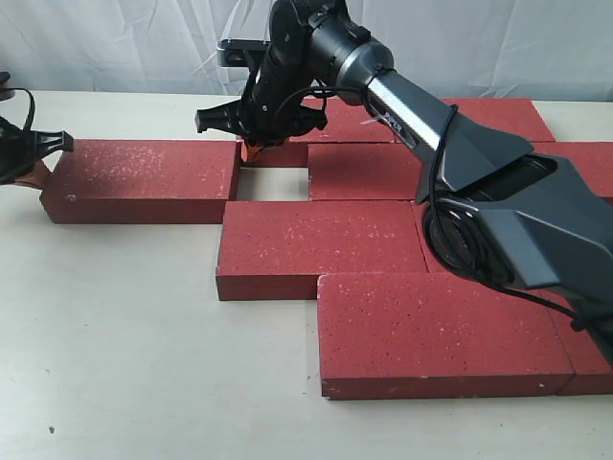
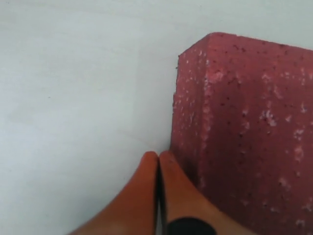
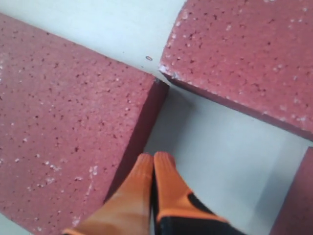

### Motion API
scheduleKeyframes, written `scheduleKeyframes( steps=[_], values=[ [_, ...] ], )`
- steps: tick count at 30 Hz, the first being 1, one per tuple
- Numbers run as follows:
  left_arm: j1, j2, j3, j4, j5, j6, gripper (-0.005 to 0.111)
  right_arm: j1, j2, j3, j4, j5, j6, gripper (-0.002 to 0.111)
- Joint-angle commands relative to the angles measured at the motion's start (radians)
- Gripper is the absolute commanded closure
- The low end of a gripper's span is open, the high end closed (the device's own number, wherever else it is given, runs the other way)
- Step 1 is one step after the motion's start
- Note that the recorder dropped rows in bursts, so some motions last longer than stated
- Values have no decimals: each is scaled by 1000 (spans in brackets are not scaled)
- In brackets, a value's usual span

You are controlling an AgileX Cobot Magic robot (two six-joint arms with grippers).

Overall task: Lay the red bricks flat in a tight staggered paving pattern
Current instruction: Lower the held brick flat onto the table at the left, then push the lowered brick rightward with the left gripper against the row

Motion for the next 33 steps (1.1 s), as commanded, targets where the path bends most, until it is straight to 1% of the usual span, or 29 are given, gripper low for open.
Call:
scheduleKeyframes(
  steps=[1, 5, 8, 16, 19, 24, 28, 33],
  values=[
    [15, -8, -3, 54, -17, -3, 107, -7, -8, -7, -35, 7, 4, 109],
    [19, -6, -3, 47, -23, -3, 107, -7, -8, -7, -33, 7, 4, 109],
    [7, 3, -3, 5, -17, -3, 107, -7, -8, -7, -33, -6, 4, 109],
    [-75, 55, -3, -10, 2, 1, 107, -7, -8, -7, -31, -24, 8, 109],
    [-93, 58, -3, -14, 0, 37, 107, -7, -8, -7, -31, -24, 8, 109],
    [-93, 58, -3, -89, 9, 61, 107, -7, -8, -7, -32, -24, 8, 109],
    [-93, 58, -3, -185, 25, 152, 107, -7, -8, -7, -28, -33, 9, 109],
    [-114, 59, -3, -193, 27, 152, 107, -7, -8, -7, -25, -52, 21, 109]
  ],
)
